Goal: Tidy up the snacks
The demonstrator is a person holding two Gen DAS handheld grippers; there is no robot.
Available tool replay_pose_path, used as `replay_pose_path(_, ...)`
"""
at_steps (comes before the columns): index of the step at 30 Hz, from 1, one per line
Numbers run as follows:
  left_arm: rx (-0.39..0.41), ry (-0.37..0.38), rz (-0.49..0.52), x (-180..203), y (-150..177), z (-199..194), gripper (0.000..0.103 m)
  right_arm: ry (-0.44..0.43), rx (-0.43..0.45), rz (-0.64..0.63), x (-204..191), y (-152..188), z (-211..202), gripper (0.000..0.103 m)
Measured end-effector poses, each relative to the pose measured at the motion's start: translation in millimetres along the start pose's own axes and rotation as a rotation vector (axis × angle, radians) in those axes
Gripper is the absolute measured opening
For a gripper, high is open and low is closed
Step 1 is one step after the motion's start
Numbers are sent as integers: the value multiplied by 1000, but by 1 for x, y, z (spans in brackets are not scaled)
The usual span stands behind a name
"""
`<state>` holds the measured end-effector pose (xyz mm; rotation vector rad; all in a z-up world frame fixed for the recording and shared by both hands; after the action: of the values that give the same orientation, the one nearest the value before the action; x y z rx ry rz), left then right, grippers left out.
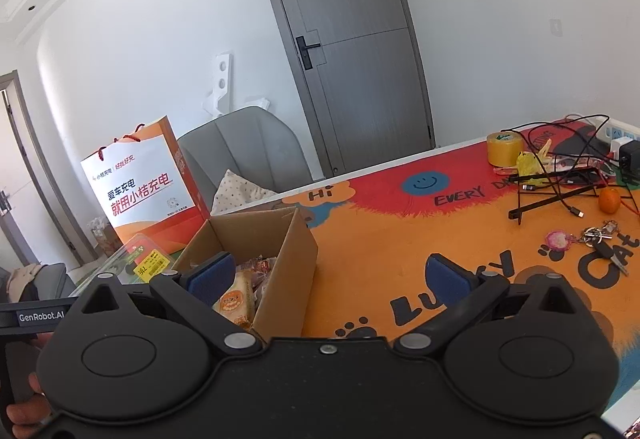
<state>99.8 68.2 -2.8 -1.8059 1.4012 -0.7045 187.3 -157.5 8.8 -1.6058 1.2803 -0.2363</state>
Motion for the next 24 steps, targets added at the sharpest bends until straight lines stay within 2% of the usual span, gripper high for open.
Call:
replay_pose_path(7, -6, 32, 42, 0, -4, -18, 102, 19, -5, -17, 0, -1, -14, 103)
replay_pose_path(10, 16, 22, 69, 0, -6, -30, 102, 34, -11, -26, 1, 1, -19, 103)
replay_pose_path(17, 9, 24, 136, 2, 1, -45, 102, 8, -25, -42, -3, -1, -39, 103)
replay_pose_path(24, 18, 27, 124, -7, 3, -59, 102, 6, -40, -61, -5, -1, -54, 103)
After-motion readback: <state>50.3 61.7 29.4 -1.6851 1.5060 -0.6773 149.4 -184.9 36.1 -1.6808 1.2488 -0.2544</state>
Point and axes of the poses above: each gripper's, at about its wrist camera, not at the fingertips, and z roughly the way its jaws point, x to its right, y to its underside, the point moved 6 cm from there along z, roughly the way its jaws point, and after that the axes turned 12 degrees about z, right-handed, at the moved point
